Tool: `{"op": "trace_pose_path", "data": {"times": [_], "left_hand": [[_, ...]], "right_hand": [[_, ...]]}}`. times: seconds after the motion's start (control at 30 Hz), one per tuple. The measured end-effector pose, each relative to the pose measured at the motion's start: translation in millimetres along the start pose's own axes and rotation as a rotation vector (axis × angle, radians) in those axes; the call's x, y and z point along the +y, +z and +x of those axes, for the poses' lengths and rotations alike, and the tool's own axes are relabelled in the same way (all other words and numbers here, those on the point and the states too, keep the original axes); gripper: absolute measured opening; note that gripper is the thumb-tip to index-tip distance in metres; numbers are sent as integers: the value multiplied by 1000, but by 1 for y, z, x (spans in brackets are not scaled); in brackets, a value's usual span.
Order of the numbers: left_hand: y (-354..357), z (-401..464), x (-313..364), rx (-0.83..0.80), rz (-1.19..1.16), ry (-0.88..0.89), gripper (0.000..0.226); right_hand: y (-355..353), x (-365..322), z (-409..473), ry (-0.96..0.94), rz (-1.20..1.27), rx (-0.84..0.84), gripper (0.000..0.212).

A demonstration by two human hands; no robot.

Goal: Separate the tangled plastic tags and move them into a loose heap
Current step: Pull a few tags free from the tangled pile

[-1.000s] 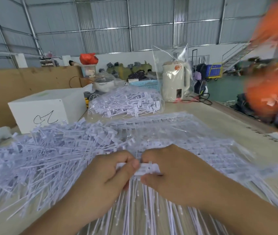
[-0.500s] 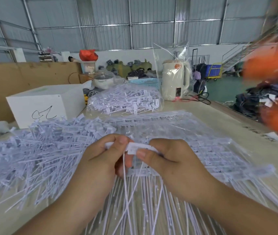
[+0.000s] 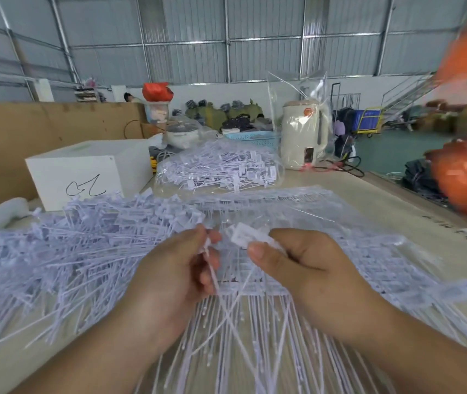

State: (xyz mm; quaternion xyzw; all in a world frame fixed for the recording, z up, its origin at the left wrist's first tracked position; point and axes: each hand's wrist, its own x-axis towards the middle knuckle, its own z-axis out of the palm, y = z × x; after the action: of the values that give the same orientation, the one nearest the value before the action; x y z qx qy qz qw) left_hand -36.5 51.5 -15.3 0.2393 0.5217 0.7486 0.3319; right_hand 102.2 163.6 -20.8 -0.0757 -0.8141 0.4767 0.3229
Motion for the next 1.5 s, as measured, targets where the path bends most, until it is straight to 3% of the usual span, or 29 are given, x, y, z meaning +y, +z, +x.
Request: {"op": "trace_pose_path", "data": {"times": [0.1, 0.2, 0.3, 0.4, 0.57, 0.67, 0.8, 0.93, 1.03, 1.17, 1.27, 1.37, 1.5], "left_hand": [[8, -6, -3, -191, 171, 119, 34], [10, -9, -5, -283, 278, 166, 32], [8, -10, -7, -305, 359, 199, 28], [6, -12, -7, -371, 384, 209, 29], [4, -11, -4, -373, 350, 220, 12], [4, -12, -2, -363, 324, 232, 15], [10, -17, -2, -287, 218, 245, 12], [26, -25, -5, -200, -137, 152, 13], [29, -24, -11, -164, -202, 120, 18], [13, -10, -3, -50, -238, 108, 24], [2, -5, 4, -106, -9, 173, 11], [6, -11, 0, -257, 208, 242, 9], [7, -16, 1, -299, 255, 275, 11]], "right_hand": [[-3, -2, 0, 47, -72, -170, 36], [-2, -8, -2, 47, -80, -226, 33], [-4, -9, -2, 76, -127, -222, 42], [-4, -8, -3, 89, -120, -221, 39], [-4, -9, -2, 39, -37, -275, 25], [-11, -10, 0, 65, -28, -306, 32], [-13, -8, -1, -33, -83, -205, 27], [7, -13, -4, -172, 28, -18, 32], [17, -13, -5, -166, 37, 33, 28], [4, -15, -4, -116, 14, 265, 42], [-7, -14, -5, -116, 2, 94, 40], [-4, -10, -8, -144, -88, -142, 18], [-1, -7, -9, -191, -151, -185, 23]]}}
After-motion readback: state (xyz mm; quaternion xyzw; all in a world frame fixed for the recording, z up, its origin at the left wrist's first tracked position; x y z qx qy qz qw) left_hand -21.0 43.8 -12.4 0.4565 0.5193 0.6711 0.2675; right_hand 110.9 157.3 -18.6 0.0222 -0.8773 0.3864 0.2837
